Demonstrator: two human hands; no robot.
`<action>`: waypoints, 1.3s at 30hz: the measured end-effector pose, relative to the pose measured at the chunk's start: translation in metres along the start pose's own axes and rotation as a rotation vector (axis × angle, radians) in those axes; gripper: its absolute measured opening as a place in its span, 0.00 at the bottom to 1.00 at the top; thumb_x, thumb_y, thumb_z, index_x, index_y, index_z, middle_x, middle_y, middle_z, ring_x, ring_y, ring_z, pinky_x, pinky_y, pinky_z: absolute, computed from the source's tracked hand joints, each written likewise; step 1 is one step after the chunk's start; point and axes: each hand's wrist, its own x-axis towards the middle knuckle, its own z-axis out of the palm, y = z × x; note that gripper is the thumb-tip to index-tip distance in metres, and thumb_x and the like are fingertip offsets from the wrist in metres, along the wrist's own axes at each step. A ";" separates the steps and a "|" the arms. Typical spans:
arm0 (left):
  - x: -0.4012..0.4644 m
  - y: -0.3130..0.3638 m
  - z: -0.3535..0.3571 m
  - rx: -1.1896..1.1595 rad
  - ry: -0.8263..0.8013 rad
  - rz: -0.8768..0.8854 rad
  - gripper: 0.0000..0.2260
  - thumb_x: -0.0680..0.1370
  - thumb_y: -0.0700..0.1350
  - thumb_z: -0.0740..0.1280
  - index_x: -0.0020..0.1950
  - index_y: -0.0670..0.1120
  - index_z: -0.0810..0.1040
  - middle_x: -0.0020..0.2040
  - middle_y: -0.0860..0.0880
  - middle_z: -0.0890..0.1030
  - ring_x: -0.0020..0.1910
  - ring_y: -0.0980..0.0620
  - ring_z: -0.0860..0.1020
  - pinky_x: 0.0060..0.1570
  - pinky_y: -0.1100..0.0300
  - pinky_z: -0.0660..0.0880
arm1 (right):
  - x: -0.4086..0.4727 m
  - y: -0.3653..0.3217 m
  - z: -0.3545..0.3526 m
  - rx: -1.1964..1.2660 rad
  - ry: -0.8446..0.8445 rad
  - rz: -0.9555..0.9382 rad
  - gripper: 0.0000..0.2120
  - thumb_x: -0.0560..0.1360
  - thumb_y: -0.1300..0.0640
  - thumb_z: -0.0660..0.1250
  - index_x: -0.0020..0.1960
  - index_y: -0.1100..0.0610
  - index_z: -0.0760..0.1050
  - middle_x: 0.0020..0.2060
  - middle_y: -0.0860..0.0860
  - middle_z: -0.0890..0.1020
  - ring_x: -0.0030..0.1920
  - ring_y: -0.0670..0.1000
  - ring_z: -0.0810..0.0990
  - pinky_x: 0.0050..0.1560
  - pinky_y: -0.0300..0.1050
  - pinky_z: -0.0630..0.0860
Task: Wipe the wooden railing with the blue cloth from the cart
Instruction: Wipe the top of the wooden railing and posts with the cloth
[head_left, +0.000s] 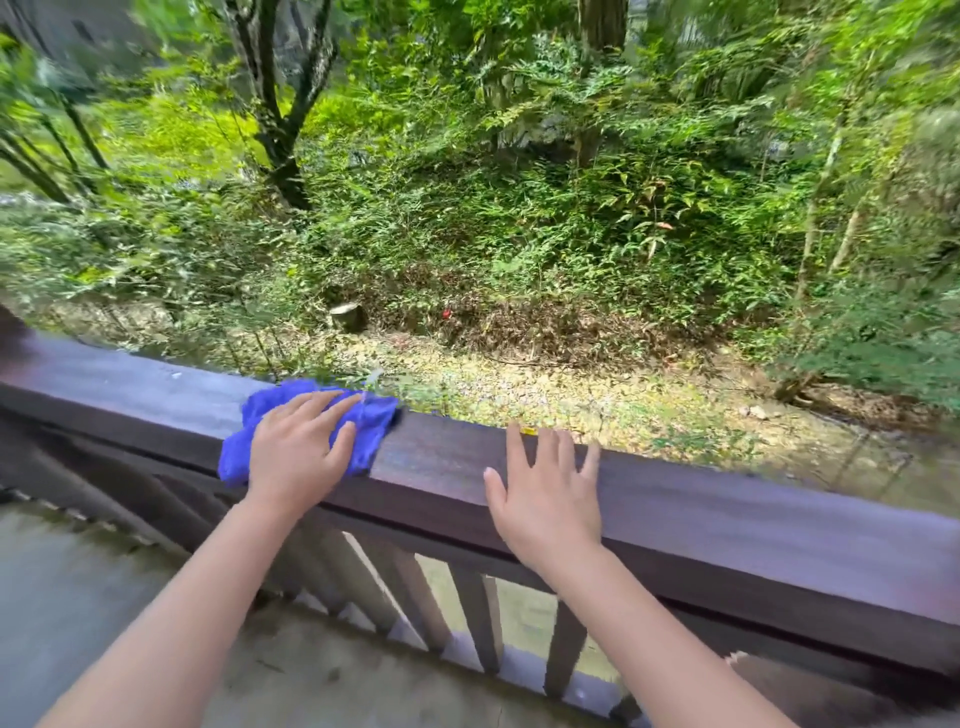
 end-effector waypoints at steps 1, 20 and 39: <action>0.002 0.000 0.001 0.014 -0.004 -0.088 0.24 0.73 0.55 0.49 0.61 0.51 0.77 0.61 0.47 0.79 0.62 0.46 0.74 0.60 0.46 0.67 | 0.003 -0.010 0.002 -0.006 -0.001 0.006 0.29 0.77 0.42 0.45 0.74 0.55 0.49 0.68 0.61 0.65 0.70 0.61 0.59 0.71 0.68 0.47; 0.043 -0.191 -0.005 0.025 -0.038 0.116 0.24 0.73 0.55 0.50 0.63 0.53 0.75 0.62 0.49 0.79 0.62 0.47 0.75 0.61 0.49 0.69 | 0.051 -0.147 0.031 -0.060 0.102 0.066 0.27 0.77 0.46 0.49 0.72 0.59 0.56 0.65 0.62 0.70 0.67 0.61 0.65 0.72 0.58 0.56; 0.060 -0.217 -0.001 -0.039 -0.081 0.471 0.18 0.74 0.51 0.56 0.61 0.52 0.76 0.63 0.52 0.78 0.60 0.49 0.76 0.55 0.52 0.71 | 0.088 -0.263 0.033 -0.103 0.074 0.066 0.28 0.70 0.51 0.48 0.60 0.65 0.72 0.47 0.64 0.80 0.50 0.65 0.77 0.60 0.63 0.71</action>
